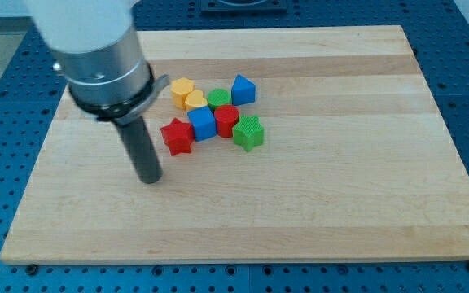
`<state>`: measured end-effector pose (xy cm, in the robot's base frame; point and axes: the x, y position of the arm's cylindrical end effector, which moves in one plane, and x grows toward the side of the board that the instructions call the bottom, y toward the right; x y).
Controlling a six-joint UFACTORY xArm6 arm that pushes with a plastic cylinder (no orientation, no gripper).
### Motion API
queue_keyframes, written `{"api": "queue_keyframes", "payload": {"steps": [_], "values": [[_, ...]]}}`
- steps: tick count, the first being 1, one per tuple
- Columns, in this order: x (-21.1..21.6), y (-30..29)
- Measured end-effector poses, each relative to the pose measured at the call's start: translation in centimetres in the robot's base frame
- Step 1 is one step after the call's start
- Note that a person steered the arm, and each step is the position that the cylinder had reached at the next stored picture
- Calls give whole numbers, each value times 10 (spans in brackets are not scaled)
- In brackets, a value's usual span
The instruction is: Move red star to the center left
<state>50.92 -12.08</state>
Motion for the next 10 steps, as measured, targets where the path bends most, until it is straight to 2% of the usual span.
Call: {"api": "queue_keyframes", "payload": {"steps": [1,2,3,6,9,10], "values": [[0,46],[-27,67],[-54,57],[-44,-5],[-68,-88],[-76,-83]]}}
